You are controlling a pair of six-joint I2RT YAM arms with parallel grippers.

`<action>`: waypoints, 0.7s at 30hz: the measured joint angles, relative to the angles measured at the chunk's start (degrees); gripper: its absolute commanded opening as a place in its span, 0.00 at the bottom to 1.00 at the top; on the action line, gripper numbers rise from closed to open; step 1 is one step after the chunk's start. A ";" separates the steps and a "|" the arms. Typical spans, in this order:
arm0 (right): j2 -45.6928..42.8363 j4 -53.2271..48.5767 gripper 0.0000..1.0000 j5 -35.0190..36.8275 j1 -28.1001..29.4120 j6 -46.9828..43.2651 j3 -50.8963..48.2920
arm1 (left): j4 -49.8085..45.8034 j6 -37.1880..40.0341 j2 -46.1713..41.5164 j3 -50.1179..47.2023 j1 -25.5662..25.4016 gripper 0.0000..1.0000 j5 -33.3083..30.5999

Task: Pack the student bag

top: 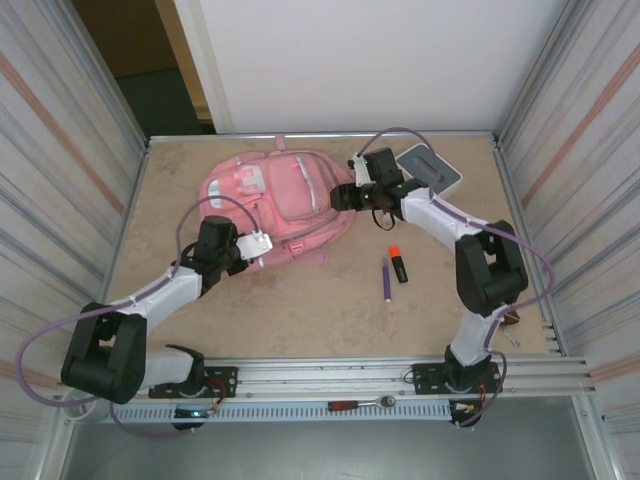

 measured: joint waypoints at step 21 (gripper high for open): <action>-6.62 25.22 0.73 30.34 29.44 -17.66 -18.23 | -12.20 -12.72 -3.52 5.55 3.54 0.00 14.71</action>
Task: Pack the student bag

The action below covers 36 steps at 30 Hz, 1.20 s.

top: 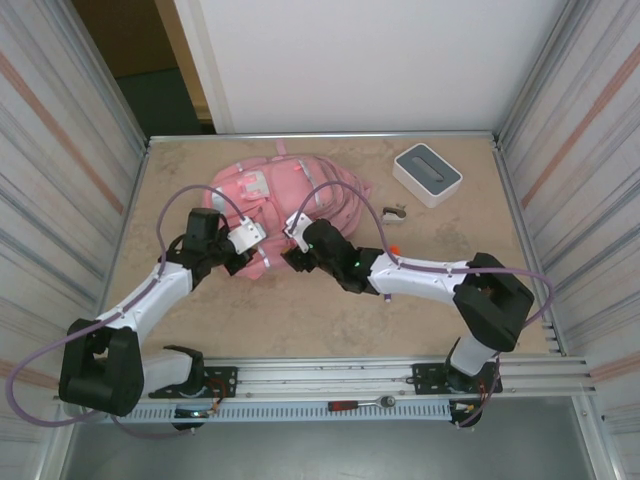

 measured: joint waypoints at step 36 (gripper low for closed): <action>8.15 11.41 0.15 18.91 5.35 -14.84 0.57 | -1.29 -1.49 0.46 1.01 0.31 0.00 1.77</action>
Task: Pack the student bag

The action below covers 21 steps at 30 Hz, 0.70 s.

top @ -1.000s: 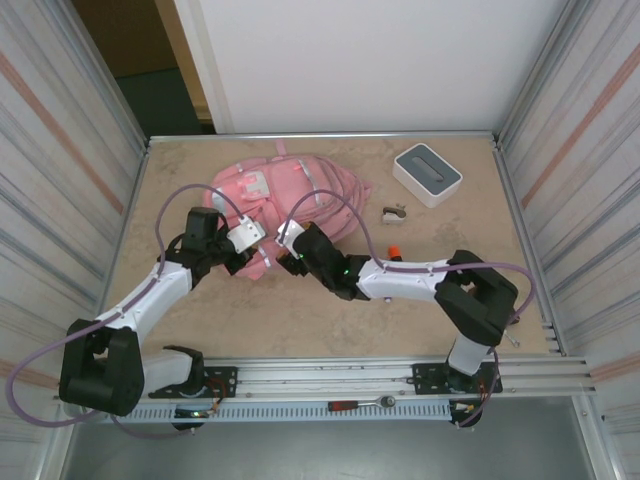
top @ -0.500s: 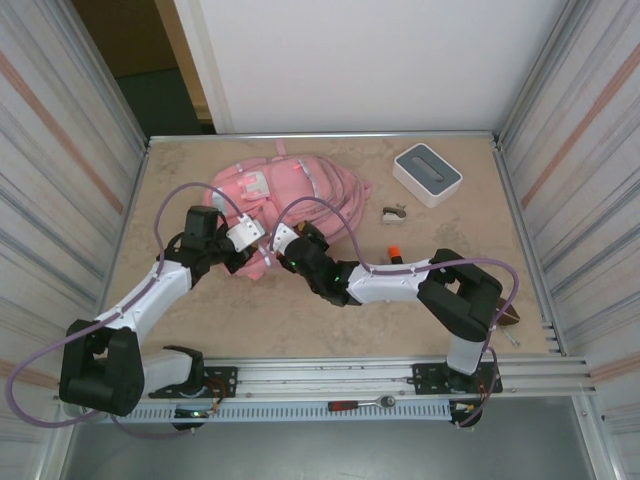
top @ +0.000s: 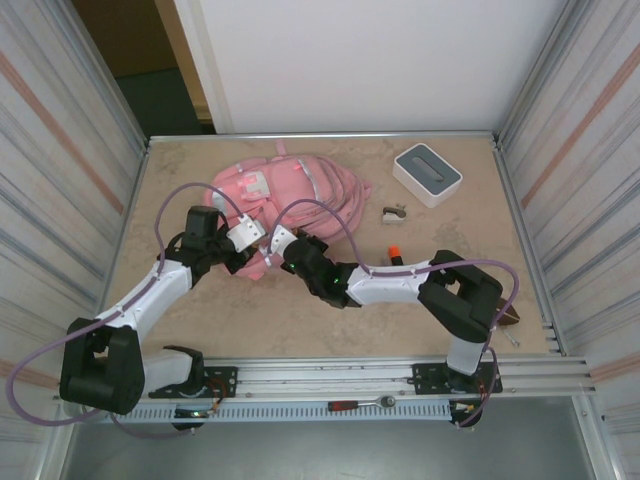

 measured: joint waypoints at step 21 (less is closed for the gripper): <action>-8.76 -6.91 0.03 -20.70 -9.77 15.26 -5.09 | -0.17 -0.04 0.35 0.15 -0.02 0.00 0.50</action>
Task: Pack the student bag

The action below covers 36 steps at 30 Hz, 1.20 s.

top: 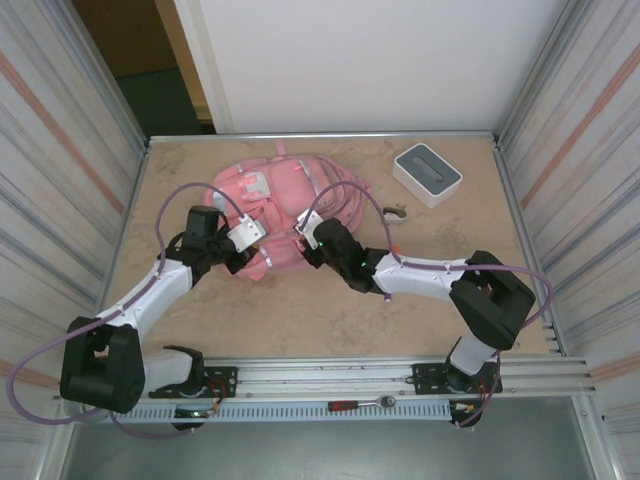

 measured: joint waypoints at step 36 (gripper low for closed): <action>-6.73 -9.64 0.00 -37.73 -25.24 12.92 -3.93 | 0.17 0.22 -0.17 0.00 -0.07 0.43 -0.33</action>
